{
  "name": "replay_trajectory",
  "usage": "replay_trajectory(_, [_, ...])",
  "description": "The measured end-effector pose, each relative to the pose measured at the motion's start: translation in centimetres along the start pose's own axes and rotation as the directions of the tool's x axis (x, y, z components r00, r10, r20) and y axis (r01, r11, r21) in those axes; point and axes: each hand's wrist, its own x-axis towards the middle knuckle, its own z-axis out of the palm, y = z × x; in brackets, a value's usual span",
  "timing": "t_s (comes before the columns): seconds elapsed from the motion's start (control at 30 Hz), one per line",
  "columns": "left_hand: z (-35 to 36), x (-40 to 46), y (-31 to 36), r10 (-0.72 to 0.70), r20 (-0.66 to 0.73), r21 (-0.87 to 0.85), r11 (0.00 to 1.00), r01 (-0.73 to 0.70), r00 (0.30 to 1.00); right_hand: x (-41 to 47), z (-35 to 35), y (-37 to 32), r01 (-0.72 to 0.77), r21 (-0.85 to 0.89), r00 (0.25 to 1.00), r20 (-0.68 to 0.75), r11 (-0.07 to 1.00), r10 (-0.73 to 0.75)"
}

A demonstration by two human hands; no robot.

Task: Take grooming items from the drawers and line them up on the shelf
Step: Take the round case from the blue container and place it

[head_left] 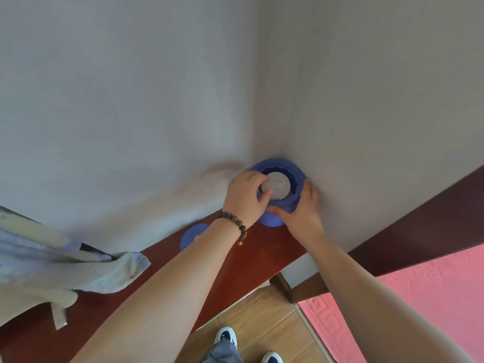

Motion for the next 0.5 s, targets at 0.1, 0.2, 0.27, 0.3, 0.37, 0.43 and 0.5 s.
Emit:
replay_trajectory(0.1, [1.9,2.3,0.3,-0.035,0.192,0.119,0.993,0.013,0.981,-0.1,-0.1,-0.1,-0.005,0.037,1.000,0.005,0.999,0.004])
replay_trajectory(0.2, [3.5,3.4,0.2,-0.017,0.287,0.287,0.955,-0.070,0.958,0.0,-0.1,-0.1,-0.033,0.073,0.999,0.001,0.997,0.033])
replay_trajectory(0.27, [4.2,4.0,0.4,-0.022,0.324,0.359,0.928,-0.101,0.946,0.1,0.0,0.0,-0.047,0.076,0.999,-0.004,0.996,0.047])
replay_trajectory(0.3, [4.4,4.2,0.5,-0.051,0.338,0.379,0.921,-0.087,0.940,0.1,0.0,0.1,-0.050,0.072,0.999,-0.003,0.996,0.050])
replay_trajectory(0.37, [4.6,4.5,0.7,-0.104,0.364,0.403,0.913,-0.055,0.926,0.1,0.1,0.3,-0.045,0.073,0.999,-0.009,0.996,0.046])
replay_trajectory(0.43, [4.6,4.6,0.8,-0.108,0.379,0.421,0.904,-0.068,0.919,0.1,0.1,0.6,-0.040,0.079,0.999,-0.014,0.996,0.041])
replay_trajectory(0.5, [4.4,4.6,0.7,-0.095,0.388,0.421,0.903,-0.084,0.917,0.1,0.2,0.7,-0.037,0.083,0.999,-0.017,0.996,0.038])
